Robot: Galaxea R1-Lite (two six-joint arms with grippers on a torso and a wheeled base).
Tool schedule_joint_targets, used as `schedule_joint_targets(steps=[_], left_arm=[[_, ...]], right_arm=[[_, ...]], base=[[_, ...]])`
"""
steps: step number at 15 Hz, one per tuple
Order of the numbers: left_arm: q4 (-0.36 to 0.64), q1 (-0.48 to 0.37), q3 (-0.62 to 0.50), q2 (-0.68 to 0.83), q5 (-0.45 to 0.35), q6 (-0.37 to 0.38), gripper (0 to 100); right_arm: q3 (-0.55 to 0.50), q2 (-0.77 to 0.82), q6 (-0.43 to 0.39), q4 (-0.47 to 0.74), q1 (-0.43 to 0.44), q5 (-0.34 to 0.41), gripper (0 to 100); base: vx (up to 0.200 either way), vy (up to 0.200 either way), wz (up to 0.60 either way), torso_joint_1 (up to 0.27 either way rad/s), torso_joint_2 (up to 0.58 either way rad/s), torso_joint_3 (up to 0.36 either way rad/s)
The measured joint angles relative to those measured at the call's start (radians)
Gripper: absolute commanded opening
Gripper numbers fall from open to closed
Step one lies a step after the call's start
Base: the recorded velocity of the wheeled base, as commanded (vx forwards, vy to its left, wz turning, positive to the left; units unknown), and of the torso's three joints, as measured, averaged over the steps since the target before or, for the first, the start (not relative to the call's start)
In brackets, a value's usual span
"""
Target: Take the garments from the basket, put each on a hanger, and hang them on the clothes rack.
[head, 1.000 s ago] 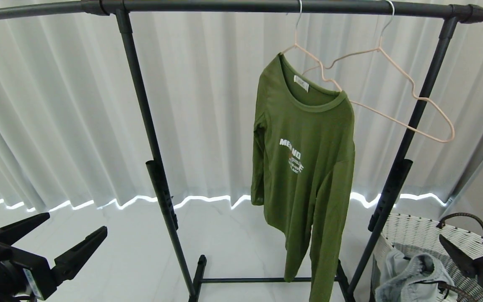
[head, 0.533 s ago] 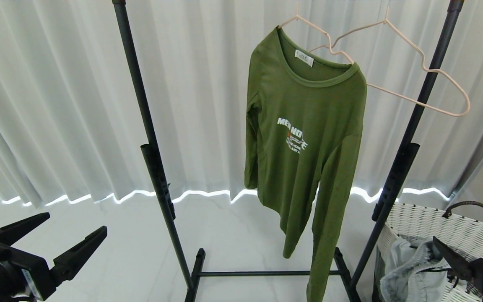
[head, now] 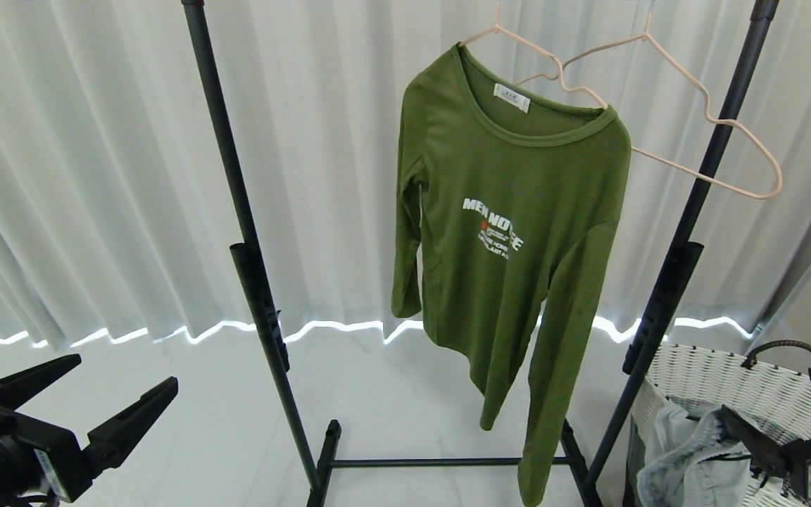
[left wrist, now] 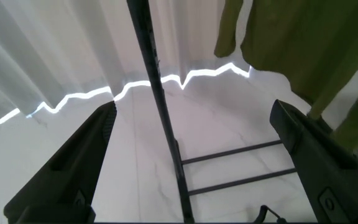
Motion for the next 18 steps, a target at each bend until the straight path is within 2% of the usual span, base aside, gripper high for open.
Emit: schedule_joint_targets(steps=[1,10,13,18], left_arm=[[0.001,0.000,0.000,0.001,0.000,0.000,100],[-0.001,0.000,0.011,-0.010,-0.003,-0.001,100],[-0.001,0.000,0.017,-0.021,-0.007,0.021,100],[-0.001,-0.016,0.016,-0.008,-0.009,0.048,100]], right_arm=[[0.000,0.000,0.000,0.001,0.000,0.000,100],[0.000,0.002,-0.001,0.030,0.000,-0.002,100],[0.000,0.003,-0.002,0.065,0.000,0.000,100],[0.000,0.100,0.000,0.099,0.001,-0.002,100]], base=[[0.000,-0.200,0.00,0.002,0.01,0.002],[0.000,0.000,0.00,0.000,0.00,0.000],[0.000,0.000,0.00,0.000,0.00,0.000],[0.000,0.000,0.00,0.000,0.00,0.000]])
